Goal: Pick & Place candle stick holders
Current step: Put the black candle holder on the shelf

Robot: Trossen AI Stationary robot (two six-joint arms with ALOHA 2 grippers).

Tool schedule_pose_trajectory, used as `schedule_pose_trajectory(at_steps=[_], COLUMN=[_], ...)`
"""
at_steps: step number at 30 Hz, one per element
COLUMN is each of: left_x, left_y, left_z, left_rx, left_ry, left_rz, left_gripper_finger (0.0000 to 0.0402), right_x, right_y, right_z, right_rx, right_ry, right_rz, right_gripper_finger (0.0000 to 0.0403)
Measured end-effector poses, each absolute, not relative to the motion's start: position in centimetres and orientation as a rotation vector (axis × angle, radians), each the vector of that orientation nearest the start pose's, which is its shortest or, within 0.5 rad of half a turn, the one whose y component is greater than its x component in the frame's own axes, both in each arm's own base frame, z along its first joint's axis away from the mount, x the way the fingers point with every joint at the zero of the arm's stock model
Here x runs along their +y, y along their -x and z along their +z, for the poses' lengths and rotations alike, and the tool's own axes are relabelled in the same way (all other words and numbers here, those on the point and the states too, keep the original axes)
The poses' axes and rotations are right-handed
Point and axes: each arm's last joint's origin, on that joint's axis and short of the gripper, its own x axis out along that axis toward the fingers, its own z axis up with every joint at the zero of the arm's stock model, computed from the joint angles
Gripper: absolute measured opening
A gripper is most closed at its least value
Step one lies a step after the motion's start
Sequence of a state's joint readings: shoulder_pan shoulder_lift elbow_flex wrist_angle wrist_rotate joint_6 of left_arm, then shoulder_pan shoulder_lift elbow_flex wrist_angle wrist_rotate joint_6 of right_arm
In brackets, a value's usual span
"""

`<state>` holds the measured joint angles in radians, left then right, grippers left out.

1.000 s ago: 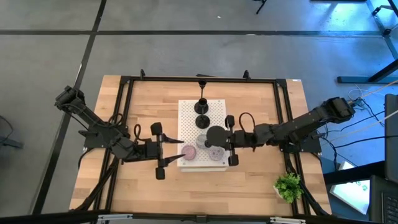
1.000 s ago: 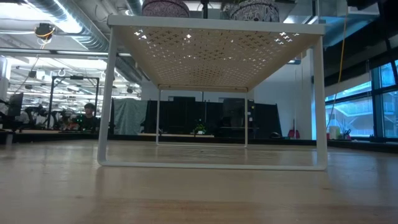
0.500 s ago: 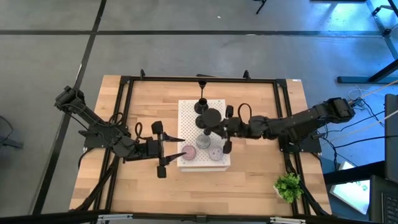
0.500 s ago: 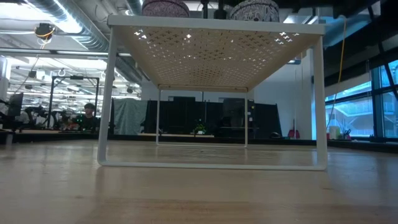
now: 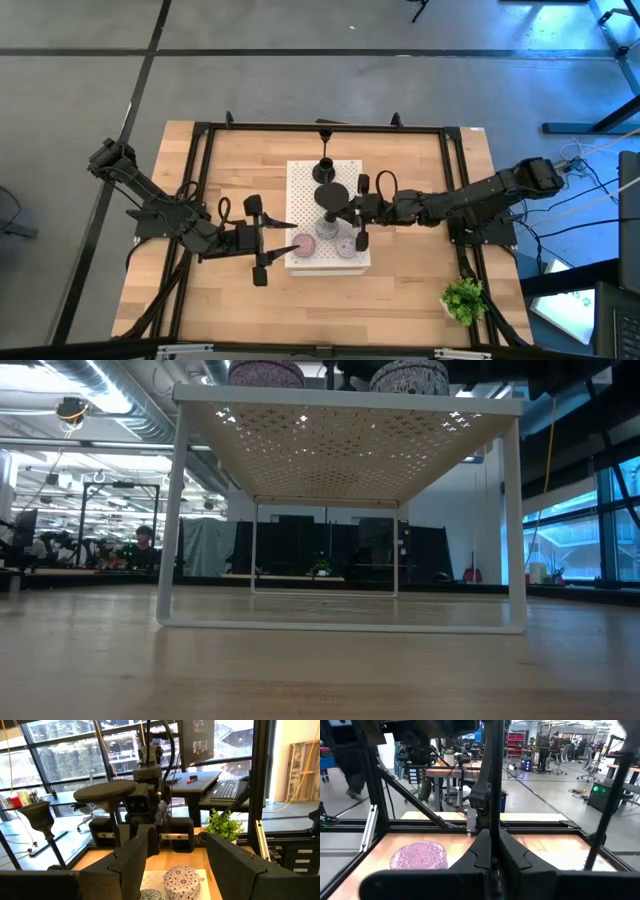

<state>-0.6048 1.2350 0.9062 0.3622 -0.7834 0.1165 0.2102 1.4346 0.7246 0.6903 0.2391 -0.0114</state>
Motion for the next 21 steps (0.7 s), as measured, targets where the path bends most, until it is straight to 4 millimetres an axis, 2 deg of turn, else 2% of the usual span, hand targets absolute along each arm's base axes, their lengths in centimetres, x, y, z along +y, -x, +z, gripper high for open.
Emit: schedule_pose_trajectory(at_steps=[11, 21], left_x=[-13.86, -13.86], left_y=[-23.55, -23.55], left_z=[33.26, 33.25], left_rx=[-0.008, -0.007], left_ry=[-0.11, -0.11], left_rz=[0.178, 0.178], left_gripper_finger=[0.02, 0.02], right_x=[5.38, 5.17], right_y=[-30.2, -30.99], right_z=[24.76, 23.87], right_rx=[0.009, 0.0], right_ry=[0.036, 0.034], right_rz=[-0.058, -0.072], right_gripper_finger=[0.001, 0.001])
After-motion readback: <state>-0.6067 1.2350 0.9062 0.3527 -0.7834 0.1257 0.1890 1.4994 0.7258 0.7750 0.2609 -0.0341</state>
